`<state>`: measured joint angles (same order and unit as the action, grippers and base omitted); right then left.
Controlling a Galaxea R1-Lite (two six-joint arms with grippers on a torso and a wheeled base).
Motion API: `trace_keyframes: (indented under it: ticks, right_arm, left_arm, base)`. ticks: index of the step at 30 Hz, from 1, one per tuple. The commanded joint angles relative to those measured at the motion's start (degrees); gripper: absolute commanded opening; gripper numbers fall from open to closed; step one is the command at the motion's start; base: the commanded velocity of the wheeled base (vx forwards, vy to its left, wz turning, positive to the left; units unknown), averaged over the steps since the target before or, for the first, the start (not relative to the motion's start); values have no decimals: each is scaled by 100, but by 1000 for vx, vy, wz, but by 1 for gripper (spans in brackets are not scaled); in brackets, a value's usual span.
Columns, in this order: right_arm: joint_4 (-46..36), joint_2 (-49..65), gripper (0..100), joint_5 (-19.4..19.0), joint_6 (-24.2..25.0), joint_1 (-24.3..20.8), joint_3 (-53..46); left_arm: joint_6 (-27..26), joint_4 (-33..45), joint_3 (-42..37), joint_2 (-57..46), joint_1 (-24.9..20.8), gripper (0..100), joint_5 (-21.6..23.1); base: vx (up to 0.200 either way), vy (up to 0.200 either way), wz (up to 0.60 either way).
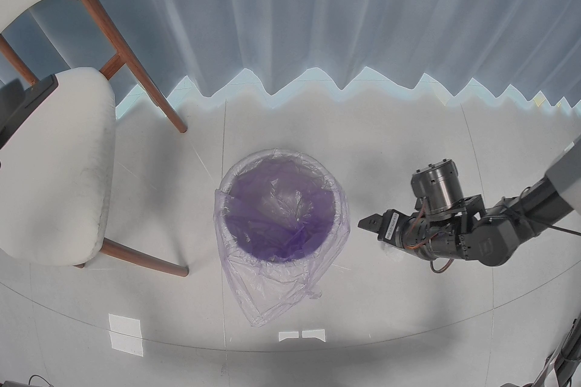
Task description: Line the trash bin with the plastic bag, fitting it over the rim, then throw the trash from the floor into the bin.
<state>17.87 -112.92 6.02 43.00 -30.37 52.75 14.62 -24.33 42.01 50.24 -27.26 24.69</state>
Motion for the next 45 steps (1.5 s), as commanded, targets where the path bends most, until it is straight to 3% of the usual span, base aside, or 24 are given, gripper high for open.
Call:
trace_keyframes:
  ticks: [1, 7, 9, 10, 15, 20, 23, 25, 27, 28, 30, 31, 33, 36, 37, 38, 39, 40, 41, 45]
  right_arm:
    - [15, 1114, 100, -13, 183, -57, -494]
    - [199, 2556, 100, -541, 965, -163, -1197]
    - [885, 3145, 100, -813, 1448, -154, -1680]
    - [937, 3171, 100, -822, 1475, -154, -1707]
    - [3029, 3224, 100, -919, 2494, -92, -2304]
    - [4365, 2406, 100, -822, 2450, -13, -2577]
    - [6431, 1440, 100, -611, 1905, 242, -2840]
    - [7213, 903, 100, -602, 1369, 259, -2990]
    - [7204, 693, 100, -602, 886, 259, -2911]
    - [7178, 710, 100, -602, 965, 242, -2796]
    - [7213, 745, 100, -602, 1220, 233, -2726]
    - [7195, 1018, 100, -681, 1905, 251, -2603]
    - [7116, 1343, 100, -1235, 2231, 294, -2550]
    - [6686, 1747, 100, -2887, 2231, 409, -2682]
    - [6554, 1800, 100, -3081, 2231, 418, -2682]
    - [5965, 1941, 100, -3511, 2222, 435, -2603]
    - [5534, 1985, 100, -3590, 2213, 435, -2480]
    - [5455, 1985, 100, -3590, 2213, 435, -2454]
    - [4356, 2046, 100, -3590, 2090, 374, -1970]
    - [2071, 2319, 100, -3599, 1264, 356, -1214]
  left_arm:
    - [6, -10, 62, 48, 1, 100, 10]
    - [103, -54, 299, 232, -25, 100, 1]
    - [208, -54, 317, 258, -131, 100, 1]
    - [217, -54, 317, 258, -139, 100, 1]
    - [279, -54, 325, 355, -421, 100, -8]
    - [560, -63, 334, 531, -438, 100, 27]
    - [683, -63, 299, 566, -473, 100, 115]
    - [692, -63, 299, 557, -473, 100, 115]
    - [692, -63, 308, 549, -473, 100, 115]
    - [692, -54, 290, 540, -473, 100, 115]
    - [692, -63, 290, 540, -473, 100, 115]
    - [683, -63, 290, 540, -473, 100, 115]
    - [674, -54, 282, 540, -473, 100, 124]
    - [665, -54, 273, 549, -473, 100, 124]
    - [665, -54, 264, 549, -473, 100, 124]
    - [665, -54, 264, 549, -473, 100, 124]
    - [674, -45, 264, 549, -473, 100, 124]
    - [674, -54, 264, 549, -473, 100, 124]
    - [674, -19, 264, 540, -473, 100, 124]
    - [683, 16, 264, 540, -473, 100, 124]
  base:
    - [0, 0, 0]
    - [0, 0, 0]
    - [0, 0, 0]
    - [0, 0, 0]
    - [0, 0, 0]
    - [0, 0, 0]
    - [0, 0, 0]
    - [0, 0, 0]
    - [0, 0, 0]
    - [0, 0, 0]
    - [0, 0, 0]
    - [0, 0, 0]
    - [0, 0, 0]
    - [0, 0, 0]
    - [0, 0, 0]
    - [0, 0, 0]
    - [0, 0, 0]
    - [0, 0, 0]
    - [0, 0, 0]
    - [0, 0, 0]
